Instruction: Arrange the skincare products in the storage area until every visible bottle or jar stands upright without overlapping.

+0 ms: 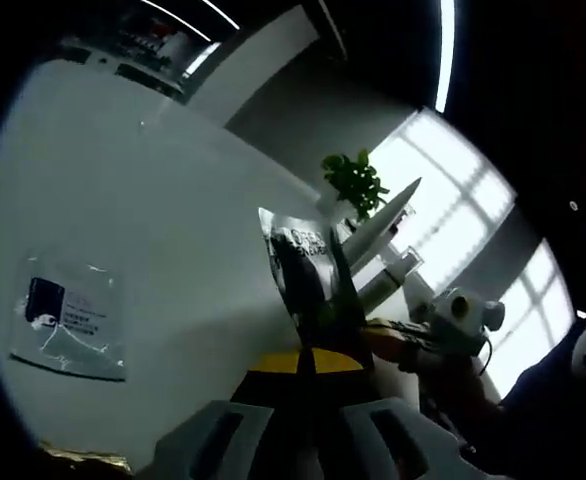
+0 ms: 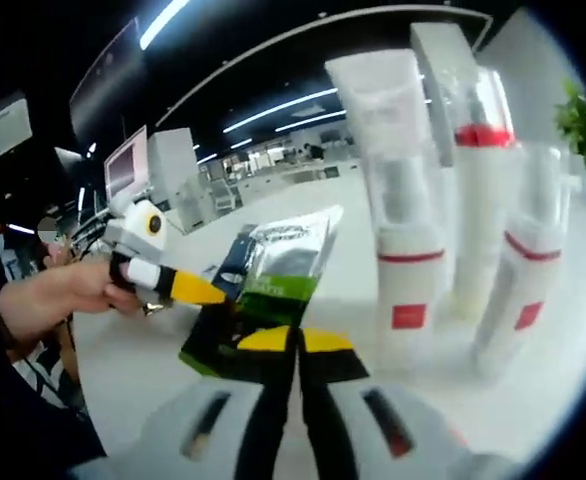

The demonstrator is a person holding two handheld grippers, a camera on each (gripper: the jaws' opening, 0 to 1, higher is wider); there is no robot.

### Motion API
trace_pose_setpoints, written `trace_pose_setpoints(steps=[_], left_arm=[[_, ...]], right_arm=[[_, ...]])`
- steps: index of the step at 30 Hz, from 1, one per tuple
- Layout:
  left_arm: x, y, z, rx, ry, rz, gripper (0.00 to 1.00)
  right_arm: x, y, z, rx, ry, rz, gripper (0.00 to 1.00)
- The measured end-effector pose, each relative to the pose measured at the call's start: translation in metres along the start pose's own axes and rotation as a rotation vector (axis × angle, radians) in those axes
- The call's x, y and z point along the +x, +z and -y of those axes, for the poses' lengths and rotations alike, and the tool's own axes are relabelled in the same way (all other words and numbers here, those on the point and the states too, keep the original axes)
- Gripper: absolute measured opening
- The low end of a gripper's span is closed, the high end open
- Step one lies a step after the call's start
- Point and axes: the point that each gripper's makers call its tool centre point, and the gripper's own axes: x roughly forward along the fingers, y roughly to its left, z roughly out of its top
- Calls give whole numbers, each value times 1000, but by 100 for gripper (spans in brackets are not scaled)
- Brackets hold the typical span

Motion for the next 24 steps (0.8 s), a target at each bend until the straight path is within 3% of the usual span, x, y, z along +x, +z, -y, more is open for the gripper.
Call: trace_pose_setpoints(steps=[11, 16, 24], left_arm=[[3, 4, -8, -7, 24, 18, 0], [5, 4, -8, -4, 25, 13, 0], [10, 7, -9, -8, 35, 21, 0]], right_arm=[[-14, 4, 13, -40, -59, 34, 2], [-17, 9, 3, -77, -49, 56, 1], [-3, -3, -19, -220, 5, -32, 1]])
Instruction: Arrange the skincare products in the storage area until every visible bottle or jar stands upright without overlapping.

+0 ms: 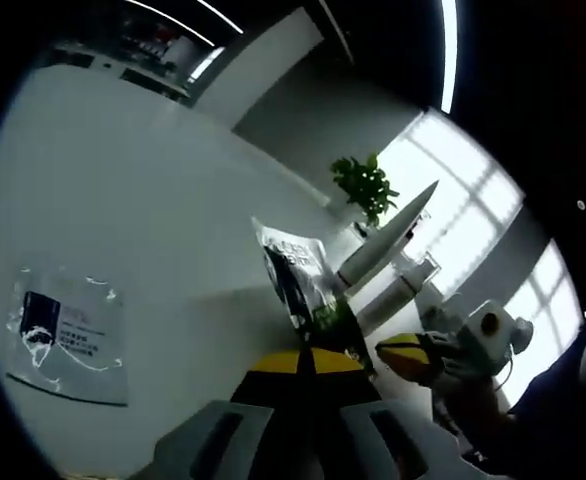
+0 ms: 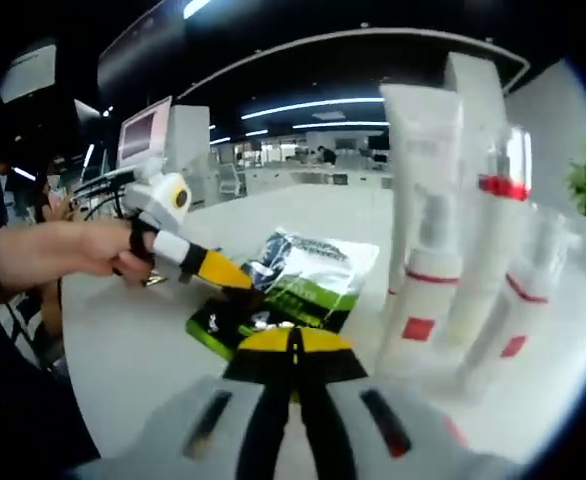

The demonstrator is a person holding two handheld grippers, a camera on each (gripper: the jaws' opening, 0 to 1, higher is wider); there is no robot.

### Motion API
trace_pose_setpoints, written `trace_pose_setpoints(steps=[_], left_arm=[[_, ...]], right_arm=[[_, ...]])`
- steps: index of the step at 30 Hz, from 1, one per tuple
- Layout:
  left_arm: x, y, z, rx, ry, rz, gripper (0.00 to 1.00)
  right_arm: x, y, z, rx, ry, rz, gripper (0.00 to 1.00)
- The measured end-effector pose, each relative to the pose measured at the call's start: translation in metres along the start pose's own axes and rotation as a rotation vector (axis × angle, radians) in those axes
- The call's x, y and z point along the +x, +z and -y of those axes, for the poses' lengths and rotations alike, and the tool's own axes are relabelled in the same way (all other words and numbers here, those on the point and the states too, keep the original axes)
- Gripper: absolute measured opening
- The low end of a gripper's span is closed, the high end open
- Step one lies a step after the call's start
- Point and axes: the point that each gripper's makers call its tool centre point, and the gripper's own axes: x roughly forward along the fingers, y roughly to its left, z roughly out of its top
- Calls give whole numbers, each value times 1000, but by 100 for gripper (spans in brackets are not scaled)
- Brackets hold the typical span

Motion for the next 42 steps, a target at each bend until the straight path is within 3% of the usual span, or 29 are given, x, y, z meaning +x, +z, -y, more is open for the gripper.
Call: trace_pose_setpoints(steps=[6, 24, 42], left_arm=[[0, 1, -2, -2, 27, 14, 0], [0, -2, -4, 24, 72, 8, 0], [6, -1, -3, 20, 75, -2, 0]], right_arm=[[7, -12, -8, -31, 16, -55, 1], [7, -19, 10, -59, -8, -85, 1], [11, -20, 24, -119, -34, -103, 1]])
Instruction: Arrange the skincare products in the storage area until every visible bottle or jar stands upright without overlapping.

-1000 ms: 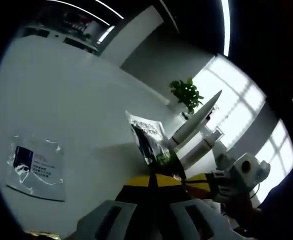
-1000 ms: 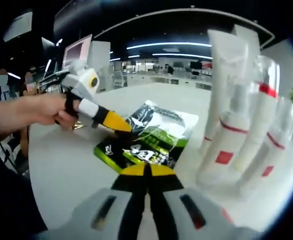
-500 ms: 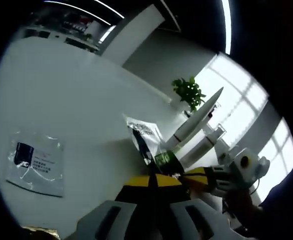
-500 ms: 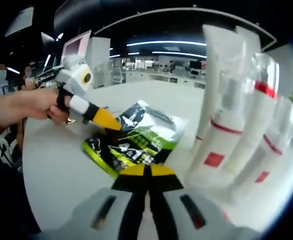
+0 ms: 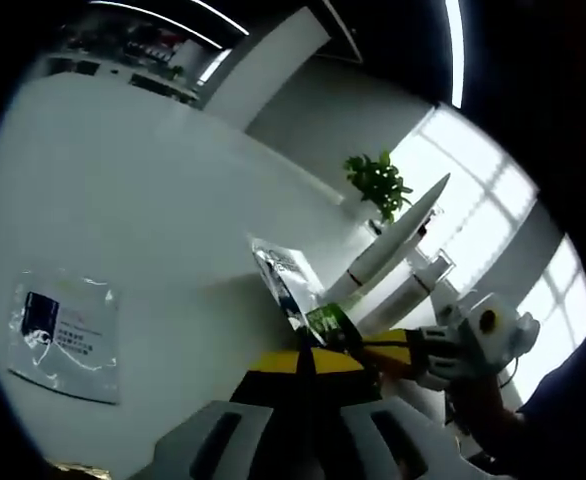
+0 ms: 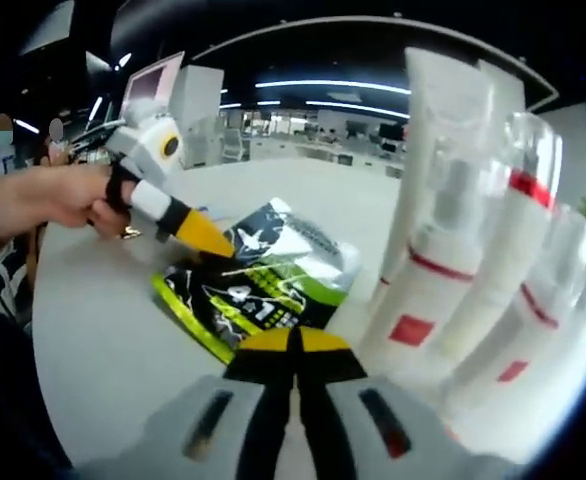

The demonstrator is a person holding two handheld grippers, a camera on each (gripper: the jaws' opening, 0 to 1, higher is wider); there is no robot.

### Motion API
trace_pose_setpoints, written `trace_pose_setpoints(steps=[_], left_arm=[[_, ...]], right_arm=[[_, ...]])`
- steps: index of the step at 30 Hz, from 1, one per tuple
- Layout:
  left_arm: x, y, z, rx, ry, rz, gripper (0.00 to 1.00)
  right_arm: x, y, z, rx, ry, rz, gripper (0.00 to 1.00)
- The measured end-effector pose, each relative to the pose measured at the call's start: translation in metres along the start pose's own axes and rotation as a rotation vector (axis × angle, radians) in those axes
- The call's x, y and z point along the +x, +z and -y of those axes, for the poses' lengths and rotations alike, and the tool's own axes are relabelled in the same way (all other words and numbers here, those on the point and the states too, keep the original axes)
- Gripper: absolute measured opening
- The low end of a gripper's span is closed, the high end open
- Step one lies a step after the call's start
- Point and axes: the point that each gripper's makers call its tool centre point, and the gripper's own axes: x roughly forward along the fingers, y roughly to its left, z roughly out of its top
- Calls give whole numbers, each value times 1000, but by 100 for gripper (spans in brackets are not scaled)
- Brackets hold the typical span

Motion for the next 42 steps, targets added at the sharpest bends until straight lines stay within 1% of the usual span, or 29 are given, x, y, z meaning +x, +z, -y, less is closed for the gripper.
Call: trace_pose_setpoints(steps=[3, 6, 11, 15, 19, 24, 27, 30, 36, 42], left_arm=[[4, -1, 2, 39, 9, -6, 0], [5, -1, 3, 36, 2, -5, 0], [4, -3, 1, 39, 10, -10, 0], [4, -2, 1, 44, 11, -1, 0], [3, -2, 1, 43, 13, 0, 0], [4, -1, 2, 48, 13, 2, 0], [5, -1, 2, 60, 16, 6, 0], [5, -1, 2, 56, 14, 4, 0], [4, -2, 2, 58, 13, 3, 0], [4, -2, 2, 67, 16, -2, 0]], right_arm=[[-1, -1, 4, -7, -10, -2, 1], [-1, -2, 8, 1, -17, -2, 1], [-3, 0, 2, -23, -15, -6, 1], [-3, 2, -6, -28, 0, -1, 1], [-2, 3, -7, -21, 6, 3, 1], [0, 6, -12, -34, 13, 5, 1], [2, 5, -11, -35, 8, 13, 1], [2, 5, -11, -22, 9, 18, 1], [3, 5, -11, -47, 5, 17, 1], [3, 5, -11, -49, 0, 24, 1]])
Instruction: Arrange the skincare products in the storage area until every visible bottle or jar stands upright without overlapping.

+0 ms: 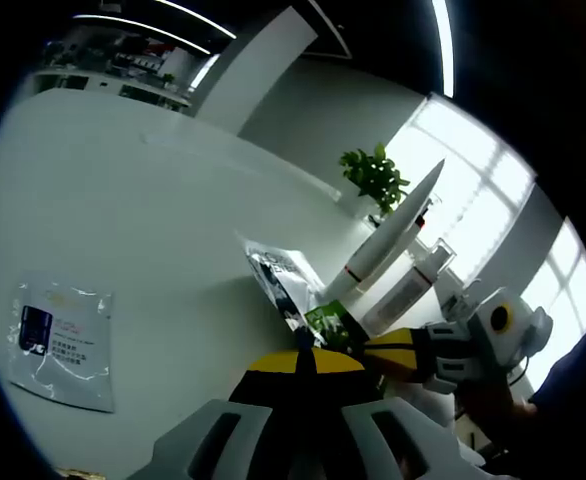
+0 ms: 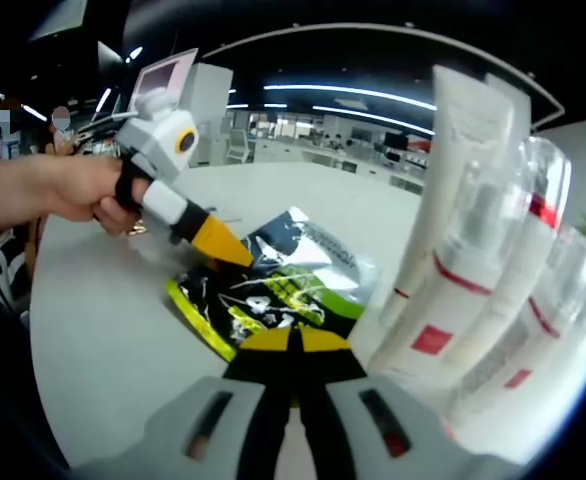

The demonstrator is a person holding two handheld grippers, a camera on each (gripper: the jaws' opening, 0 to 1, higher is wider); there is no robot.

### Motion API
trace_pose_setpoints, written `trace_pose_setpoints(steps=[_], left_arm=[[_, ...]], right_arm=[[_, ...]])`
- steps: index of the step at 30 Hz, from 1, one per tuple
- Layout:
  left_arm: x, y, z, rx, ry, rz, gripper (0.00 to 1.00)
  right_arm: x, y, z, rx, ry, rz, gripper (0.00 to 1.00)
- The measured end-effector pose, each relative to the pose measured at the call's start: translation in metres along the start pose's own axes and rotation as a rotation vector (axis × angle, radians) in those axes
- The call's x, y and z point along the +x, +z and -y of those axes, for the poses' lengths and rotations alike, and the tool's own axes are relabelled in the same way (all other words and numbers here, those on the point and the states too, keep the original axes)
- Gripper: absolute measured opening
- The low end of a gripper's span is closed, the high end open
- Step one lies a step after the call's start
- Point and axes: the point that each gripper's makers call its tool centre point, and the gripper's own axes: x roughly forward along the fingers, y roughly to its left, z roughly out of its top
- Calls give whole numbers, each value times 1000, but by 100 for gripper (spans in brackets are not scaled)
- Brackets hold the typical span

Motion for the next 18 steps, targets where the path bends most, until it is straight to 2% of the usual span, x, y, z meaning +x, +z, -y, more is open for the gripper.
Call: trace_pose_setpoints(steps=[6, 10, 16, 18], left_arm=[[0, -1, -2, 75, 27, -11, 3], [-4, 3, -6, 97, 40, -2, 7], [-25, 23, -20, 124, 96, 72, 10], [-30, 27, -18, 113, 86, 94, 10]], right_arm=[[0, 0, 0, 12, -7, 12, 0], [0, 0, 0, 11, -10, 15, 0], [0, 0, 0, 11, -14, 15, 0], [0, 0, 0, 13, -14, 15, 0]])
